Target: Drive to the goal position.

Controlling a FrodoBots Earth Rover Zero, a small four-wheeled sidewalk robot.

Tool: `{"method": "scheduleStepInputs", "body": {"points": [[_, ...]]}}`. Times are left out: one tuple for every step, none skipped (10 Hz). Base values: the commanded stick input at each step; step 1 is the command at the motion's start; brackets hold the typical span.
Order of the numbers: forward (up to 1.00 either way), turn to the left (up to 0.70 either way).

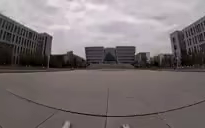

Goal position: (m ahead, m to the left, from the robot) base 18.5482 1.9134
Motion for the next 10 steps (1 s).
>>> {"method": "scheduleStepInputs", "body": {"points": [[0.70,0.00],[0.70,0.00],[0.70,-0.10],[0.70,-0.23],[0.70,-0.24],[0.70,-0.02],[0.70,0.00],[0.70,0.00],[0.70,0.00],[0.70,0.00]]}}
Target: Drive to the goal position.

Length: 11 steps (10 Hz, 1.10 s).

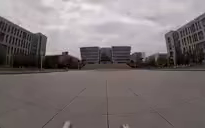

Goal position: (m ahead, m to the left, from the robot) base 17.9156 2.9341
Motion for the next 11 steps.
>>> {"method": "scheduleStepInputs", "body": {"points": [[0.70,0.00],[0.70,0.00],[0.70,0.00],[0.70,0.00],[0.70,0.00],[0.70,0.00],[0.70,0.00],[0.70,0.00],[0.70,0.00],[0.70,0.00],[0.70,0.00]]}}
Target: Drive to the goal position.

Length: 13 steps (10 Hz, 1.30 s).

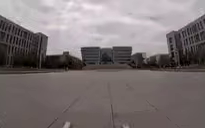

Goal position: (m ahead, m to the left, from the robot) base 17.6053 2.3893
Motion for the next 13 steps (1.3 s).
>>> {"method": "scheduleStepInputs", "body": {"points": [[0.70,0.00],[0.70,0.00],[0.70,0.00],[0.70,0.00],[0.70,0.00],[0.70,0.00],[0.70,0.00],[0.70,-0.01],[0.70,-0.03],[0.70,-0.02],[0.70,0.00],[0.70,0.00],[0.70,0.00]]}}
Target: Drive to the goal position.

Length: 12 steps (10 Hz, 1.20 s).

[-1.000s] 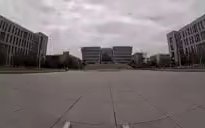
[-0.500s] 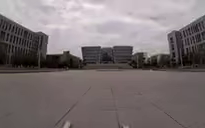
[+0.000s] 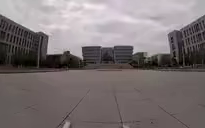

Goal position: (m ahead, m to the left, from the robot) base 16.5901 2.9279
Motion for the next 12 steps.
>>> {"method": "scheduleStepInputs", "body": {"points": [[0.70,0.00],[0.70,0.00],[0.70,0.00],[0.70,0.00],[0.70,0.00],[0.70,0.00],[0.70,0.00],[0.70,0.00],[0.70,0.00],[0.70,0.00],[0.70,0.00],[0.70,0.00]]}}
